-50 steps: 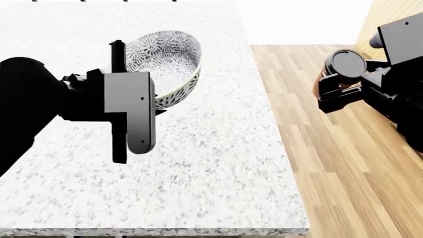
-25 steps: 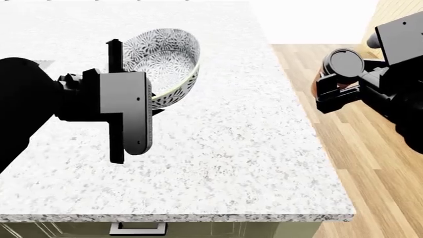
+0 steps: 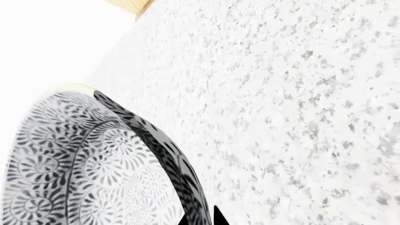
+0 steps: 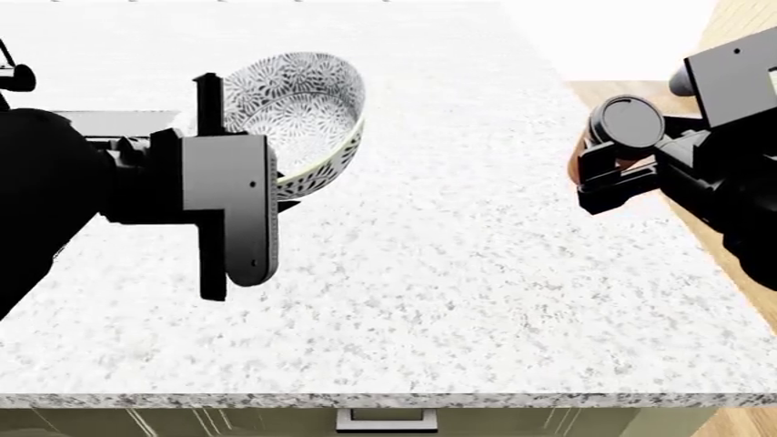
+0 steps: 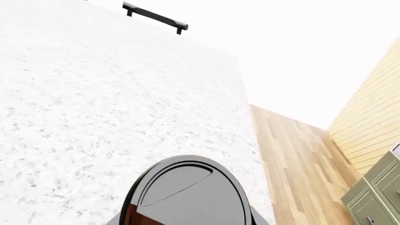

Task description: Pick the bowl and cup and place them in the sink. Then turn on the water.

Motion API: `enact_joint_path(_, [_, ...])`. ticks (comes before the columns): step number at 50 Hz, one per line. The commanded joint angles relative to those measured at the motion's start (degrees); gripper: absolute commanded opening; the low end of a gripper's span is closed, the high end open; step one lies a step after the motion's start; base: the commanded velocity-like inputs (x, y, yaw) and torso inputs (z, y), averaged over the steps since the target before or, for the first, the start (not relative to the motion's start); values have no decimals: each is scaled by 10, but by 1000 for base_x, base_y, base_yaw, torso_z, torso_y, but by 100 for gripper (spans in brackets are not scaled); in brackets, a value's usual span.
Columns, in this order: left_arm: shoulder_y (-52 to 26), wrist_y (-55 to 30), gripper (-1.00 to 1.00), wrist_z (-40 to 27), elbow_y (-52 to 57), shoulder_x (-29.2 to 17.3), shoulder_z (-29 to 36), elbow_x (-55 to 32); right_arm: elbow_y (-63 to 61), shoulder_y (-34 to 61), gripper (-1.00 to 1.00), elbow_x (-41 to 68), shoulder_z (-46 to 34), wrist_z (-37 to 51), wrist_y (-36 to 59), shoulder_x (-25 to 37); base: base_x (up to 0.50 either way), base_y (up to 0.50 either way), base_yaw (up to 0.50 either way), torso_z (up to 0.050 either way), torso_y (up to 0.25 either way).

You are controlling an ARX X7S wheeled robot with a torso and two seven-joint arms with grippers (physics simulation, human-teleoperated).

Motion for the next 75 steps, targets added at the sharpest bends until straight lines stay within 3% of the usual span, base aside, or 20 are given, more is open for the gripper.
enact_joint_path(1, [-2, 1, -100, -7, 6, -5, -6, 3, -5, 3, -100, -9, 1, 0, 0, 0, 1, 500, 0, 0, 0])
enact_joint_path(75, [20, 9, -100, -5, 7, -17, 8, 12, -6, -7, -100, 7, 5, 14, -8, 8, 0, 500, 0, 0, 1])
